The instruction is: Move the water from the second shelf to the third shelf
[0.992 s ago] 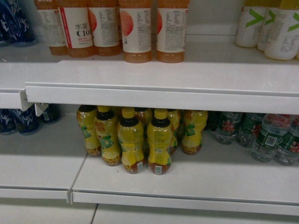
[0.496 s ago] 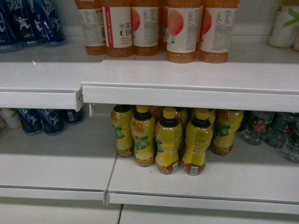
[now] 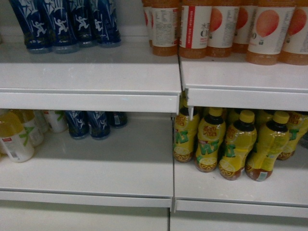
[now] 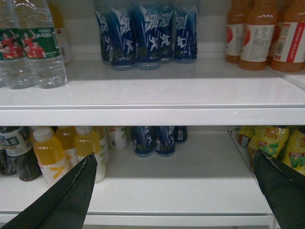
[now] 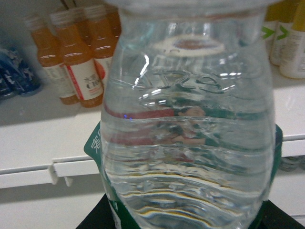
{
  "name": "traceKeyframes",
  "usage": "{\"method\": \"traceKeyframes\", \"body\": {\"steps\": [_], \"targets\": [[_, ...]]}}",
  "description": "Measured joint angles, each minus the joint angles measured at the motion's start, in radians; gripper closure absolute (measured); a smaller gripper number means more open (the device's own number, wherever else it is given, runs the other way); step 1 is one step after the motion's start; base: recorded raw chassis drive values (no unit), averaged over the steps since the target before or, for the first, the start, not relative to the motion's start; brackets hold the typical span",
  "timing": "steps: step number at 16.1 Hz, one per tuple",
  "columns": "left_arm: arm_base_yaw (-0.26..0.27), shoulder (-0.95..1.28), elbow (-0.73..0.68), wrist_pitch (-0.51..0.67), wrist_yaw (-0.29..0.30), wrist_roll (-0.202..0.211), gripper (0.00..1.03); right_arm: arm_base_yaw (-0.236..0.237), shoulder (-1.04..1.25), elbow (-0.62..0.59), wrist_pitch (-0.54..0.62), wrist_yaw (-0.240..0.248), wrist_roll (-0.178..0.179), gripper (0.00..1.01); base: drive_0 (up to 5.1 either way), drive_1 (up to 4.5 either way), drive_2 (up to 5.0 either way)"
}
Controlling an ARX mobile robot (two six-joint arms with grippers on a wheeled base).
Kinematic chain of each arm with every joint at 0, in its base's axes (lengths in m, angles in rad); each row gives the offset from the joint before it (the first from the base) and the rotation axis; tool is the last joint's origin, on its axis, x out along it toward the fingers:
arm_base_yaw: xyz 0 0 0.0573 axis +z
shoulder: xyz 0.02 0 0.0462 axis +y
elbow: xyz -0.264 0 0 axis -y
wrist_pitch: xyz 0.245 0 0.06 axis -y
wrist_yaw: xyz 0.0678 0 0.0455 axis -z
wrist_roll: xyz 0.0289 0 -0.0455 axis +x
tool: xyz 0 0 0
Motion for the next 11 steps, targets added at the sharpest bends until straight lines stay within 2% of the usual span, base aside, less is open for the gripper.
{"method": "traceKeyframes", "body": {"steps": [11], "targets": [[0.0, 0.0, 0.0, 0.002, 0.0, 0.0, 0.05, 0.0, -0.002, 0.0, 0.003, 0.002, 0.0, 0.61, -4.7, 2.37, 2.4]]}}
